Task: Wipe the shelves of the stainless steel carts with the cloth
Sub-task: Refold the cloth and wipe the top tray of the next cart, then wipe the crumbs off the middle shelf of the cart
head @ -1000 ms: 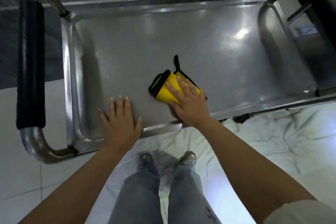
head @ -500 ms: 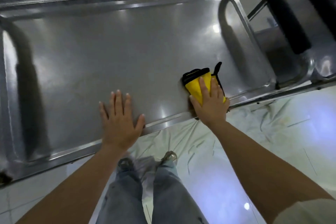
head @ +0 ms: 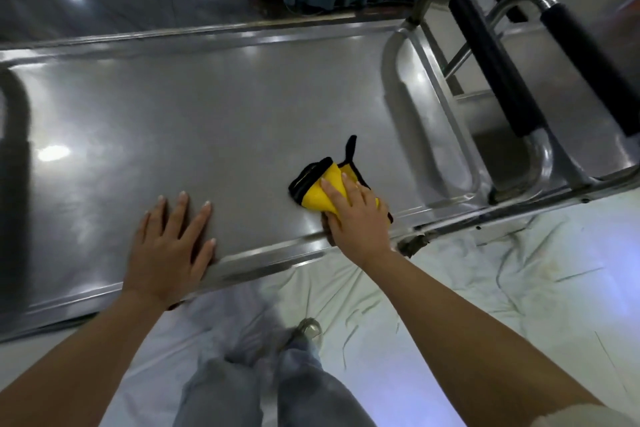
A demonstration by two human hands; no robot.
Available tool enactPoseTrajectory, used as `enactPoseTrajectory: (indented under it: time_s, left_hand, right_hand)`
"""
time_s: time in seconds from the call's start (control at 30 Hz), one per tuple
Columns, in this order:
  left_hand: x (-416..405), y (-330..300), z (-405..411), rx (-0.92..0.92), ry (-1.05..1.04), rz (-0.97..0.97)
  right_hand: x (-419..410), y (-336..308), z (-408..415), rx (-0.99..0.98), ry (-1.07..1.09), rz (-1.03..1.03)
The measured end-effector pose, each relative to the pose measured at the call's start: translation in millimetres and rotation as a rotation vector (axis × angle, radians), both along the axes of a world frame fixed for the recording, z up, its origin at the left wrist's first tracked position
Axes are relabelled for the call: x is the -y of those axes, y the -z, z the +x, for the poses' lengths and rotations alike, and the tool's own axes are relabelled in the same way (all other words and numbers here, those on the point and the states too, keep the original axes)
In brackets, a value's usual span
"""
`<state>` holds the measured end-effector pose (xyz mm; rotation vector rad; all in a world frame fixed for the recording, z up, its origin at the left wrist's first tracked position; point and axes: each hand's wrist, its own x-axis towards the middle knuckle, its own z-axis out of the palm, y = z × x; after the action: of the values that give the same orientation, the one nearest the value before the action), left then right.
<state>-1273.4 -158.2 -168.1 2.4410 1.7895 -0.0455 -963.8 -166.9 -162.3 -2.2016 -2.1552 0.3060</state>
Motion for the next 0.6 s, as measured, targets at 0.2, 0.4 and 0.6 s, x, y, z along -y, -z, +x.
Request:
enactPoseTrajectory:
  time_s: [0.2,0.4,0.6]
  left_hand:
    - [9.0,-24.7,20.6,-0.014,-0.11,-0.133]
    - [66.1,-29.9,32.9,0.092,0.084,-0.271]
    - [132.8,-11.6,8.5,0.175,0.263,-0.252]
  right_hand:
    - [40.3,-18.5,10.2,-0.143,-0.007,-0.056]
    - [114.2,-38.3,11.8,-0.688,0.103,-0.102]
    - [178.1,-5.4,4.5,-0.767,0.294,-0.151]
